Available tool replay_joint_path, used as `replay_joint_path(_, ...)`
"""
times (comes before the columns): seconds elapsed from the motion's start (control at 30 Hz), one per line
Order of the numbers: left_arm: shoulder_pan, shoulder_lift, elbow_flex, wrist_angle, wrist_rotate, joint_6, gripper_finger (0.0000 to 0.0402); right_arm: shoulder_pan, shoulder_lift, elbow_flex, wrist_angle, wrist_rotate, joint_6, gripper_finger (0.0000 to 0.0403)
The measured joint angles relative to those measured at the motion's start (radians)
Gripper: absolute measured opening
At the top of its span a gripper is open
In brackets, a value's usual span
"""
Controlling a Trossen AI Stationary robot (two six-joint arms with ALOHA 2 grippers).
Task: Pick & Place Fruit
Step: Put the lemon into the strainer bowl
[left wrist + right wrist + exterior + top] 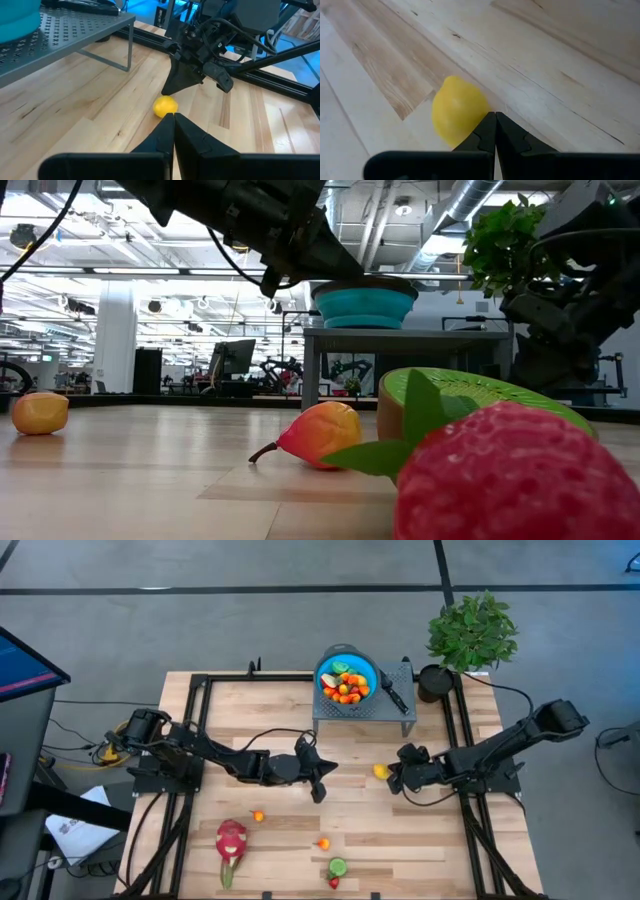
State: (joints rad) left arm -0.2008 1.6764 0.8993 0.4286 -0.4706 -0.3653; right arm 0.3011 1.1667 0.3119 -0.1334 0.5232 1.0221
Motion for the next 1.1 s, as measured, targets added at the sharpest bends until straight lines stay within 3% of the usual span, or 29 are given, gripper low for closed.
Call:
replay_joint_path(0.47, 0.000, 0.000, 0.000, 0.000, 0.000, 0.001, 0.0002, -0.001, -0.010, 0.002, 0.008, -0.001, -0.051, 0.0000)
replay_joint_path(0.7, 0.000, 0.000, 0.000, 0.000, 0.000, 0.001, 0.0002, 0.000, -0.010, 0.101, -0.013, -0.002, -0.393, 0.0000)
replay_joint_path(0.87, 0.000, 0.000, 0.000, -0.001, 0.000, -0.002, 0.0002, -0.001, -0.010, 0.224, -0.159, -0.009, -0.618, 0.0002)
replay_joint_path(0.97, 0.000, 0.000, 0.000, -0.001, 0.000, -0.005, 0.0002, -0.001, -0.008, 0.294, -0.294, -0.052, -0.700, 0.0025)
replay_joint_path(1.1, 0.000, 0.000, 0.000, -0.001, 0.000, -0.005, 0.0002, -0.001, -0.008, 0.337, -0.355, -0.056, -0.738, 0.0093)
